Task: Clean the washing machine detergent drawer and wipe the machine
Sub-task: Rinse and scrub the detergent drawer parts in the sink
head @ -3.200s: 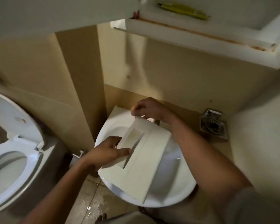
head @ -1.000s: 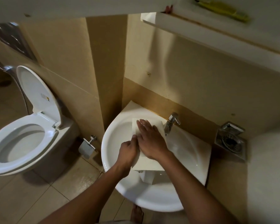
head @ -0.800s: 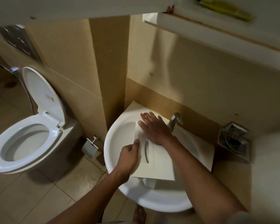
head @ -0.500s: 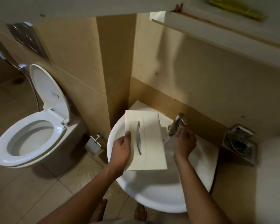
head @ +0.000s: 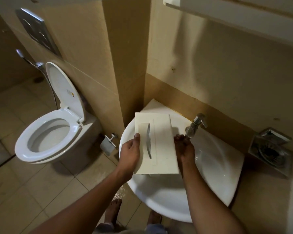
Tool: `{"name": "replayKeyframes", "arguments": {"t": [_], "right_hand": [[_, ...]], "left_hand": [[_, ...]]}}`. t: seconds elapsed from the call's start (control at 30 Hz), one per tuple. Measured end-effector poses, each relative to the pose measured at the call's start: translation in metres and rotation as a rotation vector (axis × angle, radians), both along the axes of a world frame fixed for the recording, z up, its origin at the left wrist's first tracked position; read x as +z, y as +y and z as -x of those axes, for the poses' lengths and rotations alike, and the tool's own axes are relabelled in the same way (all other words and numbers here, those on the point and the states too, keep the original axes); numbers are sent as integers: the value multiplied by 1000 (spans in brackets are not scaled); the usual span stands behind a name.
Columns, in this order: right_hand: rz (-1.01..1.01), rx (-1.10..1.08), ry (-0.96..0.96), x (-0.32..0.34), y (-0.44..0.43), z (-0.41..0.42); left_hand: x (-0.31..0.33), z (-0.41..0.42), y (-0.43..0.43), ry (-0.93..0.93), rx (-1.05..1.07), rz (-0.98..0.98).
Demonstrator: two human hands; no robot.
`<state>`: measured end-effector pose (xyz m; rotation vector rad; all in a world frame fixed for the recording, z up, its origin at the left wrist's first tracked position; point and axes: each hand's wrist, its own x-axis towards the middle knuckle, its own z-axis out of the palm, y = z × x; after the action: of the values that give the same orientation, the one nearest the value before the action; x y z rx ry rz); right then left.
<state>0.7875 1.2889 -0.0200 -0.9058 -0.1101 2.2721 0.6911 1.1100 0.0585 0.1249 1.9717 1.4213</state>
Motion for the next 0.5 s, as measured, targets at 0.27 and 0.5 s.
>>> {"name": "replayKeyframes", "arguments": {"t": [0.27,0.5], "right_hand": [[-19,157,-18,-14,-9,-10],[-21,21,292,31,-26,-44]], "left_hand": [[-1,-2,-1,-21,-5,32],[0,-7,4,-72,15,8]]}}
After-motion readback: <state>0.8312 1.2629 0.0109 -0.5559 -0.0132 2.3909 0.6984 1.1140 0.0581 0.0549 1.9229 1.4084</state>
